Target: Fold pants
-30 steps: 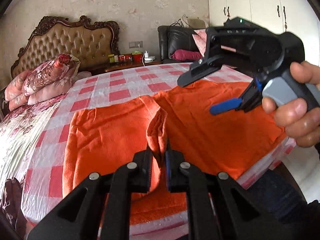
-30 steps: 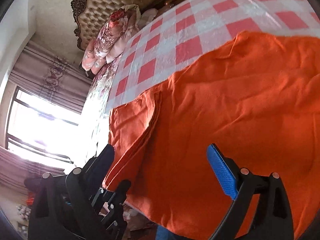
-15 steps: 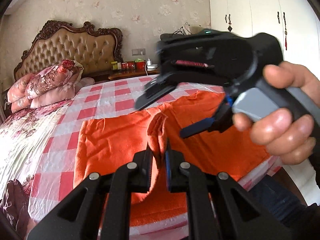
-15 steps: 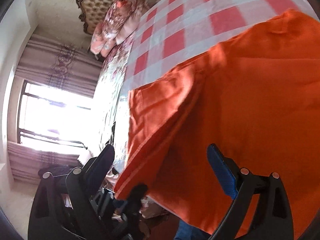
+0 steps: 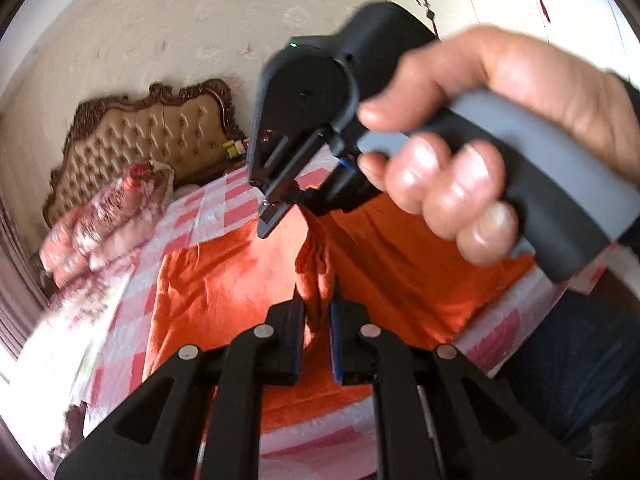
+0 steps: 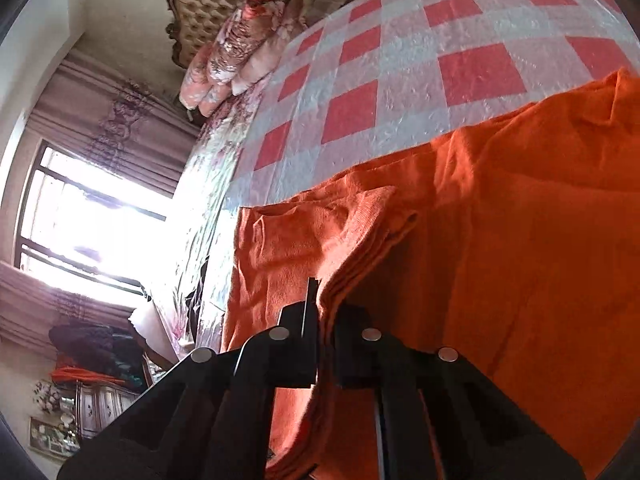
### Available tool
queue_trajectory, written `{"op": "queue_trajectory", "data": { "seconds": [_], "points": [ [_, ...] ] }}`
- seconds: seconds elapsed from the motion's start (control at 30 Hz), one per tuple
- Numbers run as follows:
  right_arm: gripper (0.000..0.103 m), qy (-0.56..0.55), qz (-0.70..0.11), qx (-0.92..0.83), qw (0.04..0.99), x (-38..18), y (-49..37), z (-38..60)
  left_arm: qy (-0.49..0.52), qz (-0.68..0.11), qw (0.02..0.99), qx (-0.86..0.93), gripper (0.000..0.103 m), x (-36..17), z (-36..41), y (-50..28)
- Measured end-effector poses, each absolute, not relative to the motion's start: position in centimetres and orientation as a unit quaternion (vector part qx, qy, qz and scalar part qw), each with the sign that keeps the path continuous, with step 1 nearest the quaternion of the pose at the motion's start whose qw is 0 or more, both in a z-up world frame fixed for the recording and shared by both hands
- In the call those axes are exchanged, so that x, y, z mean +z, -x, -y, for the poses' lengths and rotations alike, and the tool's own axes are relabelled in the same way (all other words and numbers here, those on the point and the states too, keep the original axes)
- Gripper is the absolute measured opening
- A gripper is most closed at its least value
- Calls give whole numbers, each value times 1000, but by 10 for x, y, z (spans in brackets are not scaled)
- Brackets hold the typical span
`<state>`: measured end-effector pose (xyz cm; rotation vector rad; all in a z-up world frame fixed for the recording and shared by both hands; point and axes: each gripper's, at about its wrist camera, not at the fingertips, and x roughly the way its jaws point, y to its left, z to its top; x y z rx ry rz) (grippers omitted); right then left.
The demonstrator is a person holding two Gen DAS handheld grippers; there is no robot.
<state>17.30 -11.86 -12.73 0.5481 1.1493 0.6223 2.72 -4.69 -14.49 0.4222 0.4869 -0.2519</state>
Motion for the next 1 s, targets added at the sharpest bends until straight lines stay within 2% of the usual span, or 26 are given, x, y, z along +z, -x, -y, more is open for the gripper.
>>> {"op": "queue_trajectory", "data": {
  "seconds": [0.3, 0.57, 0.67, 0.73, 0.77, 0.8, 0.97, 1.0],
  "points": [
    [8, -254, -456, 293, 801, -73, -162, 185, -247, -166, 945, -133, 10, -109, 116, -19],
    [8, -258, -503, 246, 787, -140, -177, 245, -262, -218, 924, -175, 10, -156, 177, -40],
    [12, -260, -502, 246, 787, -148, -176, 247, -270, -220, 922, -169, 11, -168, 184, -40],
    [13, -258, -502, 249, 787, -147, -176, 246, -271, -214, 923, -171, 18, -173, 185, -34],
    [14, -255, -503, 249, 787, -147, -177, 246, -270, -210, 924, -172, 32, -175, 185, -32],
    [14, -255, -506, 248, 786, -147, -179, 246, -272, -201, 926, -167, 38, -177, 186, -28],
    [17, -259, -508, 241, 785, -146, -187, 250, -301, -167, 928, -144, 37, -187, 196, -7],
    [21, -261, -508, 242, 785, -146, -189, 250, -305, -164, 928, -138, 37, -189, 197, -5]
  ]
}}
